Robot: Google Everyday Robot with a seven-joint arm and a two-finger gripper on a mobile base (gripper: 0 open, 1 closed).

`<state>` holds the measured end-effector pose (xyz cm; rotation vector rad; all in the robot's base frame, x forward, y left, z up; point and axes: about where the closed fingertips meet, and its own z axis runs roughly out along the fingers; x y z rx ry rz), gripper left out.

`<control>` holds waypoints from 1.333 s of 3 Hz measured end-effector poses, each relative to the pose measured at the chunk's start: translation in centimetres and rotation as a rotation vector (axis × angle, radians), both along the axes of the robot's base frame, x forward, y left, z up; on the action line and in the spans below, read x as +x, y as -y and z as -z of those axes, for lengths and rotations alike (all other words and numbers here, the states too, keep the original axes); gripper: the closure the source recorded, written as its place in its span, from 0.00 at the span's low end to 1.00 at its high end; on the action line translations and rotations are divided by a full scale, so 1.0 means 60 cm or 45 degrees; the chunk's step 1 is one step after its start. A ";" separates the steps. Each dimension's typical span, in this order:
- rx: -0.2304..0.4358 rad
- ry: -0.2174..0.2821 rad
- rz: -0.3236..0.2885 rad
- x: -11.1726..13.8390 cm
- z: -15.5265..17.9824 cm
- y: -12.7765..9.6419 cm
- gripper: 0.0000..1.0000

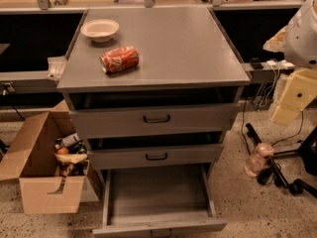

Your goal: Close bottom drawer

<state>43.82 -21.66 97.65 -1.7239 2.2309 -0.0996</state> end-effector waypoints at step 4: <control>0.068 -0.209 -0.312 -0.051 0.256 -0.138 0.00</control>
Offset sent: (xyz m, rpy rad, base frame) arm -0.0033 0.0225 -0.0957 0.0005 0.1116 0.1458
